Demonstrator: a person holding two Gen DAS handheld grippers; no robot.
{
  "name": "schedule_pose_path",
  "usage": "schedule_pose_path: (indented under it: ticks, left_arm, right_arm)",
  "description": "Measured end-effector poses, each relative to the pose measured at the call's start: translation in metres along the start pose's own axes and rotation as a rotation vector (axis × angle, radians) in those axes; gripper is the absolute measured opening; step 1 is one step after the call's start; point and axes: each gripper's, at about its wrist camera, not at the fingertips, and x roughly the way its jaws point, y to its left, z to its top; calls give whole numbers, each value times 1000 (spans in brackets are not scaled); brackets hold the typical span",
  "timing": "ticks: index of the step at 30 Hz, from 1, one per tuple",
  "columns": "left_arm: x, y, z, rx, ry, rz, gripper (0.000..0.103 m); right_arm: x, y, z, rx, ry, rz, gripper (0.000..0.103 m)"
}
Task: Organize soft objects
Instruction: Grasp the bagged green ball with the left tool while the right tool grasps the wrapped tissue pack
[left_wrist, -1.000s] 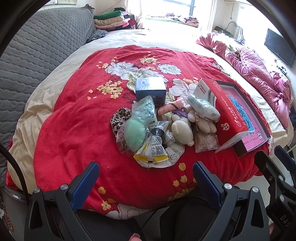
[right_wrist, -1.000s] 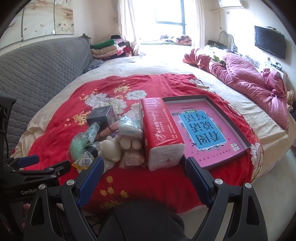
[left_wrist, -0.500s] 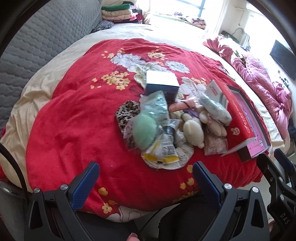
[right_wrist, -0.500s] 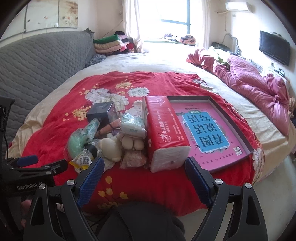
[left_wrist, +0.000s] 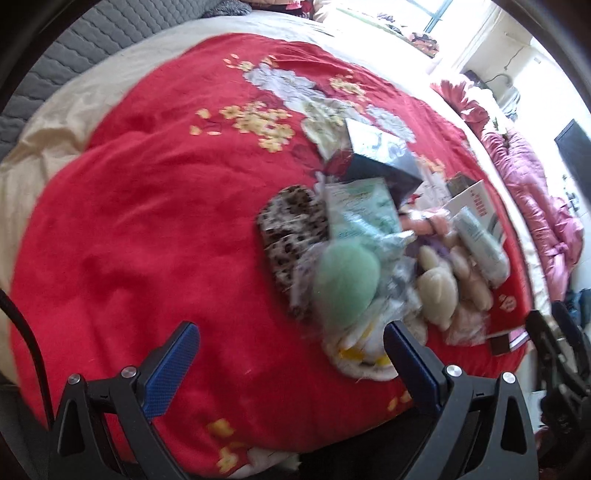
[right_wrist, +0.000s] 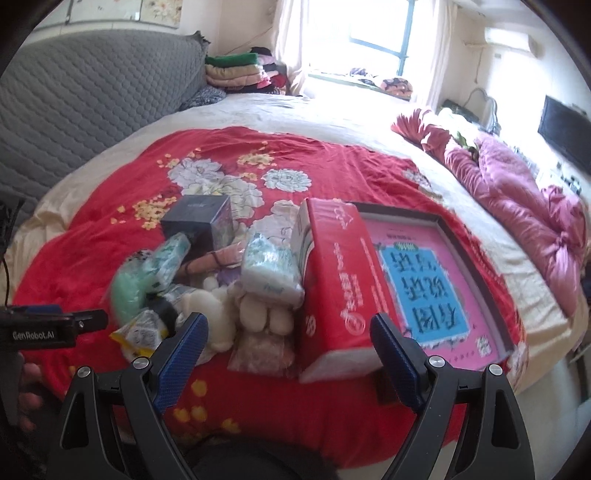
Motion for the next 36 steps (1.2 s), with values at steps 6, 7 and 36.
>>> schedule_pose_path:
  ticks: [6,7,36]
  left_arm:
    - [19,-17,9,45,44,-56,82]
    - [21,-18,10,46,54,-63,80]
    - [3,-15,11,30,-9,-204,42]
  right_arm:
    - [20,5,19,-70,-6,-7,90]
    - [25,7,21,-86,3,-8,90]
    - [36,-16,34,77,35,219,25]
